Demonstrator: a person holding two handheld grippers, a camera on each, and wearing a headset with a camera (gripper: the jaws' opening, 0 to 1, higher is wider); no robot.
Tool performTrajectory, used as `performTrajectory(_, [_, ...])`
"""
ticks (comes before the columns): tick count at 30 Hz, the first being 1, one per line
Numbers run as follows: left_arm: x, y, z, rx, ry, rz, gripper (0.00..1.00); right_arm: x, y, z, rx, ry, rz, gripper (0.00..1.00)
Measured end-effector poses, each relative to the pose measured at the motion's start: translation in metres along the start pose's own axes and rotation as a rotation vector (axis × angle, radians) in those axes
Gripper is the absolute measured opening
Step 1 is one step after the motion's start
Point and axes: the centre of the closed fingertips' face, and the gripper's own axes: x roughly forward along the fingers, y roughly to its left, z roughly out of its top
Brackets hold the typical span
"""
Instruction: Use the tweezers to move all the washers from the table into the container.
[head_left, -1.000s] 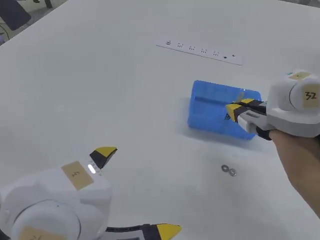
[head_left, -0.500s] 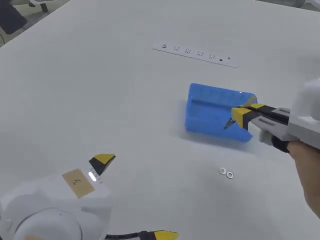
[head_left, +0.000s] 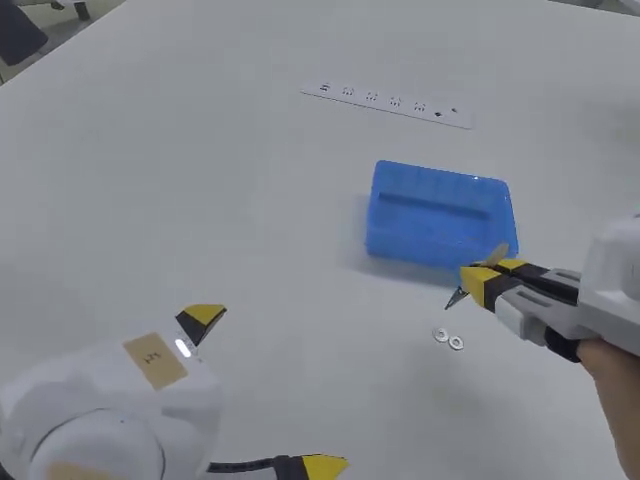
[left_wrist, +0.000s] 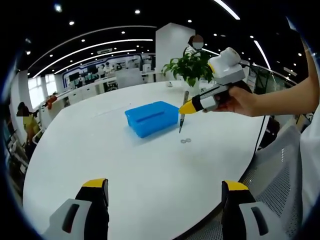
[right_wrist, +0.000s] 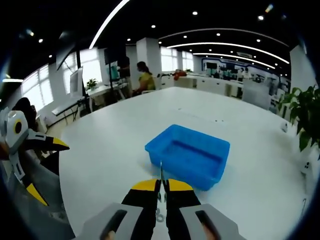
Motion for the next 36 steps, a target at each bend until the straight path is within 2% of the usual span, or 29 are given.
performTrajectory(4, [0.0,0.0,0.0,-0.002,-0.002,-0.001,0.96,-0.001,0.004,-0.008,0.018,0.014,0.012,0.02])
performTrajectory(9, [0.0,0.0,-0.002,0.005,0.004,-0.001,0.96,-0.001,0.009,-0.014,-0.012,0.033,0.006,0.02])
performTrajectory(26, [0.001,0.002,-0.004,0.008,0.011,0.001,0.96,0.003,0.007,-0.018,-0.011,0.039,0.004,0.02])
performTrajectory(36, [0.001,0.002,-0.006,0.012,0.021,0.003,0.95,0.006,0.007,-0.02,-0.035,0.042,0.001,0.02])
